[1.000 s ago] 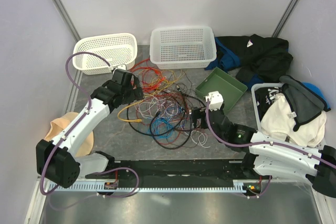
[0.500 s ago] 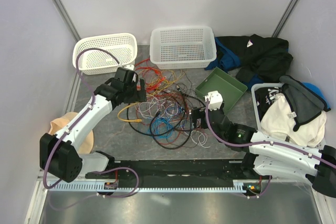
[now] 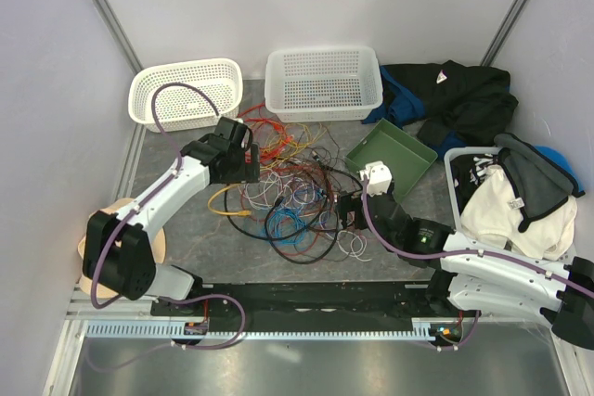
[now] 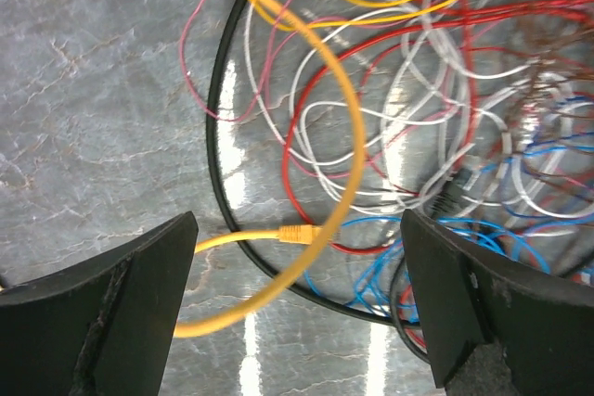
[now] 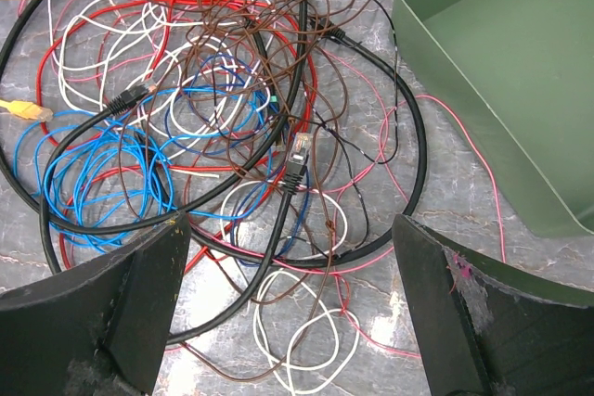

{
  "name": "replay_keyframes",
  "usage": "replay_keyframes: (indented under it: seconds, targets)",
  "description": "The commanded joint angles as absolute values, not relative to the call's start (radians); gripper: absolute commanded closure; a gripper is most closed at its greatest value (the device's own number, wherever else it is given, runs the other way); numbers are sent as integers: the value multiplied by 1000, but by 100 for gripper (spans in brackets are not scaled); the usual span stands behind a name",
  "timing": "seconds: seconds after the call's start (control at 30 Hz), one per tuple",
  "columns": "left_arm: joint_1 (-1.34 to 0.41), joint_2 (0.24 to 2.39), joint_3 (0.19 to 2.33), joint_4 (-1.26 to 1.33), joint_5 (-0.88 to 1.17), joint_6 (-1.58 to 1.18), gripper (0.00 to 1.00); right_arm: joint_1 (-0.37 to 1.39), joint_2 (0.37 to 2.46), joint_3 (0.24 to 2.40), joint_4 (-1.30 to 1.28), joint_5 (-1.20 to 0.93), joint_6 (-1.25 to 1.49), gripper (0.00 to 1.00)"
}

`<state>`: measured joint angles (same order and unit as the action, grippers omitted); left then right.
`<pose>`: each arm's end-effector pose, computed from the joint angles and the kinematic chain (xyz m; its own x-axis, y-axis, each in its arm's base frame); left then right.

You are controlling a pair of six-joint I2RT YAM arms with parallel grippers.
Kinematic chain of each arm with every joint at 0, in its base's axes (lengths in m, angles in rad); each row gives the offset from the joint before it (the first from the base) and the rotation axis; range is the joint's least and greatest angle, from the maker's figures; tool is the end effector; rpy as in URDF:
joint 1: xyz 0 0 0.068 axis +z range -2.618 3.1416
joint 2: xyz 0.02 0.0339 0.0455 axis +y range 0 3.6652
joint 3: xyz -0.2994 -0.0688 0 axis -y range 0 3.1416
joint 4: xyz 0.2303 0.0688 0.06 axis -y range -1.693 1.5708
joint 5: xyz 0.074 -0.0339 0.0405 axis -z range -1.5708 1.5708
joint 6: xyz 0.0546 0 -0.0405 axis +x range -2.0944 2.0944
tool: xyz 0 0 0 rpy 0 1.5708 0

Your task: Untangle the cables

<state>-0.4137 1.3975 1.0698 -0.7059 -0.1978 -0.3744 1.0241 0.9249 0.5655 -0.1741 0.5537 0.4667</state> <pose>0.2524 -0.0991 0.2815 -0.8427 -0.0217 -0.5380 -0.0065 0.9995 -0.0300 0.1182 0.1390 0.2665 -0.4571 -0.0150 -0.8893 -0.3197 0.9358 0.1486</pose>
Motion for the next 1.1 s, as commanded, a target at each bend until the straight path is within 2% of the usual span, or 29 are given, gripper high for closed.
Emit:
replay_keyframes:
  seconds: [0.0, 0.07, 0.1, 0.13, 0.17, 0.23, 0.27, 0.3, 0.43, 0.63, 0.87, 0.97, 1.07]
  targets:
    - [-411, 1424, 1063, -721, -247, -344, 11, 1026, 930, 614, -173, 549, 466, 2]
    - [-413, 1422, 1062, -722, -235, -334, 18, 1025, 928, 612, -176, 554, 465, 2]
    - [-411, 1424, 1062, -724, -220, -330, 29, 1026, 927, 612, -179, 555, 463, 2]
    - [-413, 1422, 1062, -724, -212, -322, 33, 1026, 927, 611, -179, 557, 465, 2]
    - [-413, 1424, 1063, -729, -204, -322, 48, 1026, 925, 612, -183, 558, 465, 2]
    - [-413, 1420, 1065, -735, -186, -322, 68, 1026, 925, 614, -186, 558, 463, 2]
    - [-414, 1416, 1072, -736, -180, -325, 90, 1026, 923, 615, -184, 557, 465, 2]
    - [-416, 1396, 1078, -745, -176, -331, 98, 1026, 925, 618, -184, 552, 466, 2]
    - [-426, 1307, 1141, -746, -178, -360, 98, 1026, 919, 632, -184, 545, 466, 2]
    - [-434, 1194, 1386, -723, -172, -406, 98, 1026, 908, 666, -183, 529, 457, 2]
    - [-434, 1236, 1701, -690, -198, -422, 98, 1026, 862, 678, -192, 518, 451, 2]
    - [-436, 1238, 1736, -646, -131, -436, 98, 1026, 827, 672, -210, 532, 448, 2]
    - [-436, 1189, 1649, -483, -31, -449, 98, 1026, 780, 654, -213, 549, 448, 2]
